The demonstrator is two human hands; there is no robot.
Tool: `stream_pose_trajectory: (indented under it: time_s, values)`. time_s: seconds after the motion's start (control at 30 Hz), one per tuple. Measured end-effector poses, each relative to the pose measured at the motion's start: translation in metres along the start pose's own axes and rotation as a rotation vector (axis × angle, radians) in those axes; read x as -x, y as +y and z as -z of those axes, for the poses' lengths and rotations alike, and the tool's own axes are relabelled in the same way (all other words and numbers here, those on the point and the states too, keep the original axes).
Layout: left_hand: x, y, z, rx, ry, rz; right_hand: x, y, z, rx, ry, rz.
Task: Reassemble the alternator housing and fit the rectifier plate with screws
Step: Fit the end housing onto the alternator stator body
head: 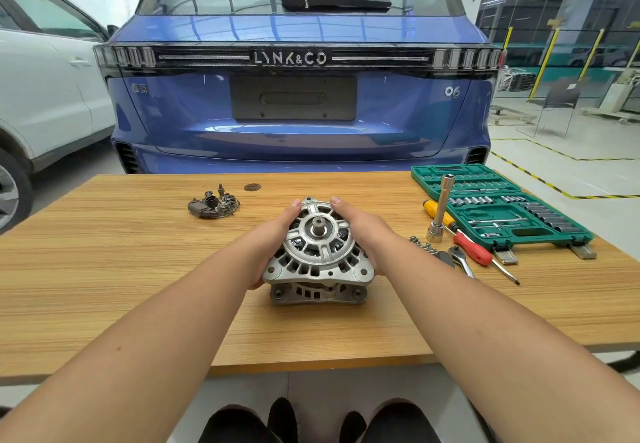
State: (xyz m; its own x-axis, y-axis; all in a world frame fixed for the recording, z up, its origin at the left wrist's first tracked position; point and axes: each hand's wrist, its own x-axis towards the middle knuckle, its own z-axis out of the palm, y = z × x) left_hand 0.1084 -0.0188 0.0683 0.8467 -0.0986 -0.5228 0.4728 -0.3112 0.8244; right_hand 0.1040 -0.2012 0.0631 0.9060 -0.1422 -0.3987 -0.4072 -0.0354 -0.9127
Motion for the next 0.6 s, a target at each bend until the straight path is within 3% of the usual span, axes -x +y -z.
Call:
stream_pose_trajectory:
  time_s: [0.27,0.47,0.6]
  values:
    - [0.002,-0.021,0.009,0.048,-0.014,0.047,0.02,0.01,0.007,-0.035,-0.169,-0.092]
    - [0.004,-0.031,-0.006,0.238,0.021,-0.117,0.024,0.017,0.006,0.088,0.015,-0.007]
    - [0.006,-0.034,-0.012,0.284,0.057,-0.149,0.024,0.012,0.008,0.128,0.038,-0.006]
